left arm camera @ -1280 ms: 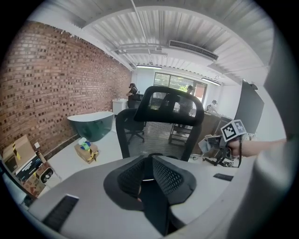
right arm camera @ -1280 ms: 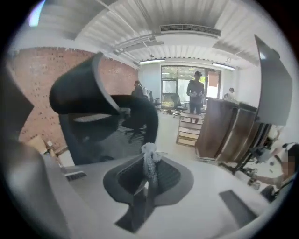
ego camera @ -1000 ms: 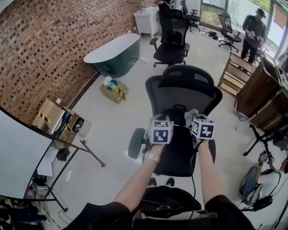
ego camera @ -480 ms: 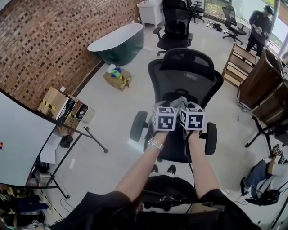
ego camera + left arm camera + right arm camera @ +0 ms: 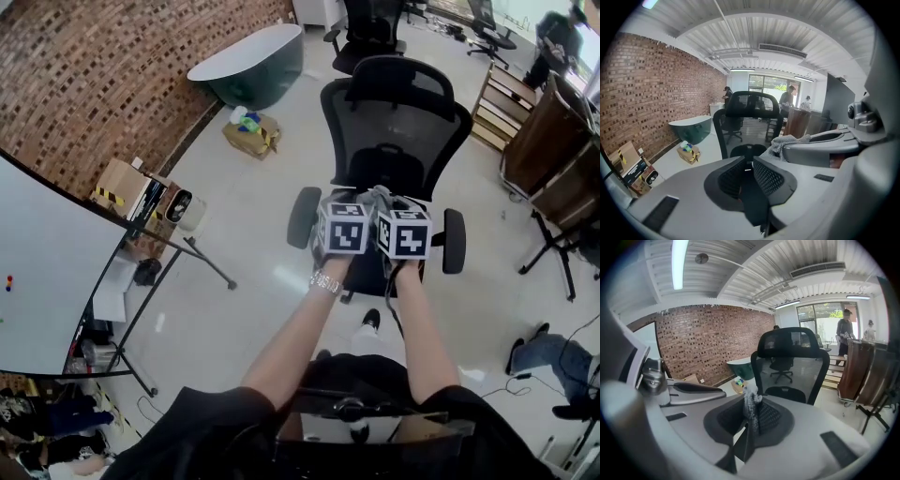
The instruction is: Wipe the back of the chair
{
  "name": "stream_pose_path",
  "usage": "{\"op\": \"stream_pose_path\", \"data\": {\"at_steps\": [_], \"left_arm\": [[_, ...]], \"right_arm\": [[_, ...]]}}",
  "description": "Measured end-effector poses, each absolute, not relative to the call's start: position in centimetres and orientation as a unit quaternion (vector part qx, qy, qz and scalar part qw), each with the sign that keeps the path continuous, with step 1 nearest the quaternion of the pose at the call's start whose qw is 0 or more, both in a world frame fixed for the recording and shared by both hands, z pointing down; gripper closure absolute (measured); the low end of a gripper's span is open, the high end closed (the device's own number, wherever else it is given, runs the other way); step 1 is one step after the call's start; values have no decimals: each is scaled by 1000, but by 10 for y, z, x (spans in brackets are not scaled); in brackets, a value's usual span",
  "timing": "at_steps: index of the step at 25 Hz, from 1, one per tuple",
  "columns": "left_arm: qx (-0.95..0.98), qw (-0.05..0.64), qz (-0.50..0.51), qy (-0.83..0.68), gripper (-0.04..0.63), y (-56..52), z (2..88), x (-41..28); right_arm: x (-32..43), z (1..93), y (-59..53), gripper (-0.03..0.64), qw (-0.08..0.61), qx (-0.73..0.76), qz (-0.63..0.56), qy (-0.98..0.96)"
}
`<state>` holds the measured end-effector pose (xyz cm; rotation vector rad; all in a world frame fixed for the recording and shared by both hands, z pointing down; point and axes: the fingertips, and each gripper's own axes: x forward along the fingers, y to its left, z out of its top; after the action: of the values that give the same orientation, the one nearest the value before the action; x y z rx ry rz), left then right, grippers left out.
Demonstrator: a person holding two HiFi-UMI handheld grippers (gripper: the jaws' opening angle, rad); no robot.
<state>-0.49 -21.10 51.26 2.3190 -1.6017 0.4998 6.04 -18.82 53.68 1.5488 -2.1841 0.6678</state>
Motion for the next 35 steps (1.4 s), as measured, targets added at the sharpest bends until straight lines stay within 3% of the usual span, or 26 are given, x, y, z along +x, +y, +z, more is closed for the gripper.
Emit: {"op": "stream_pose_path", "data": {"at_steps": [11,35], "left_arm": [[813,193,164,-525,534,-80,554,-41],[830,150,150,-516,534,-59,512,13]], "right_arm": [[10,562,-49,572,207,550,247,-771],[54,523,-38,572,160,536,235,-795]]}}
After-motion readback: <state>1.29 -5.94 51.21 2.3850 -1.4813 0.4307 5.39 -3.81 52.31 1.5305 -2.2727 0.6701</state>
